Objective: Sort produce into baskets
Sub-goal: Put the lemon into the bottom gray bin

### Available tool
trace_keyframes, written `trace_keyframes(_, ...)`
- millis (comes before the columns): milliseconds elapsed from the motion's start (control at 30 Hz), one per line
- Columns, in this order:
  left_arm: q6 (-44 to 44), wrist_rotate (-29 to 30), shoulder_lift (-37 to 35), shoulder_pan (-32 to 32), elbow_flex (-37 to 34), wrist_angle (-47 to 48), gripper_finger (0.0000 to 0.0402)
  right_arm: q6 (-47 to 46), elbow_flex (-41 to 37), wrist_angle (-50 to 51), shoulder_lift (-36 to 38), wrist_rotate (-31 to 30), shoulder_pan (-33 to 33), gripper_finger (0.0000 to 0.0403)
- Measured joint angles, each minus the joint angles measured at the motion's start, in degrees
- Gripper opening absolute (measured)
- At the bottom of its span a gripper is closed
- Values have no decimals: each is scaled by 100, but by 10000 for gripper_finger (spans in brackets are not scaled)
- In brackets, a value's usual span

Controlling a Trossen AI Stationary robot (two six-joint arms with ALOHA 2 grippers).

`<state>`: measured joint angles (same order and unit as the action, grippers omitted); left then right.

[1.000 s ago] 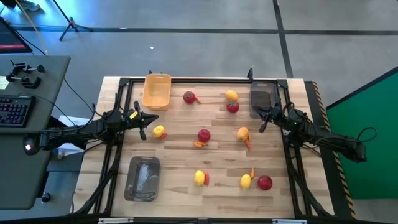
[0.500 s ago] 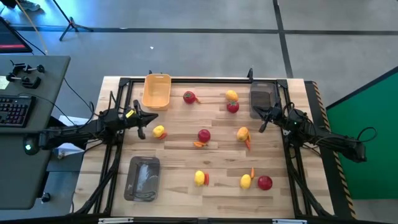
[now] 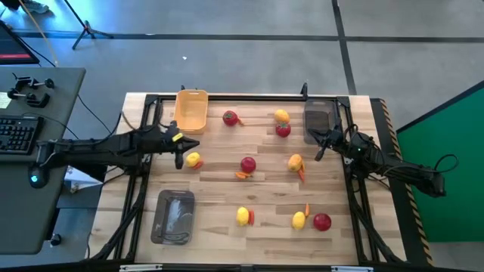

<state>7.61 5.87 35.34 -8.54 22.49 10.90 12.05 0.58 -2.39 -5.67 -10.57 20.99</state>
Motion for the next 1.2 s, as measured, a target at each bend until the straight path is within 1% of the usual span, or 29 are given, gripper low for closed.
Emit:
trace_keyframes(200,465,92,849,85,1089,1627,48,0,-1,0,0,-2,-2,0)
trace_keyframes(433,740,81,1725,90,2182,3640,119,0,-1,-1,0,-1,-2,0)
trace_keyframes(533,888,70,2069,90,2468,4184,153,-1,0,-1,1,0,-2,0)
trace_keyframes(600,1090,7,2288,88,2524,4394,176,0,-2,-2,0,-1,-1,0)
trace_keyframes(700,1317,-263,2648,88,2528,4432,211,0,-2,0,0,-2,-2,0)
trace_keyframes(900,1684,-306,3524,48,2528,4425,267,0,-1,-1,1,-1,0,0)
trace_keyframes(1000,1862,-255,3923,30,2530,4437,281,-2,-2,-2,0,0,-2,0)
trace_keyframes(1200,1710,267,4624,29,2530,4461,285,-1,-2,-1,0,-1,-2,0)
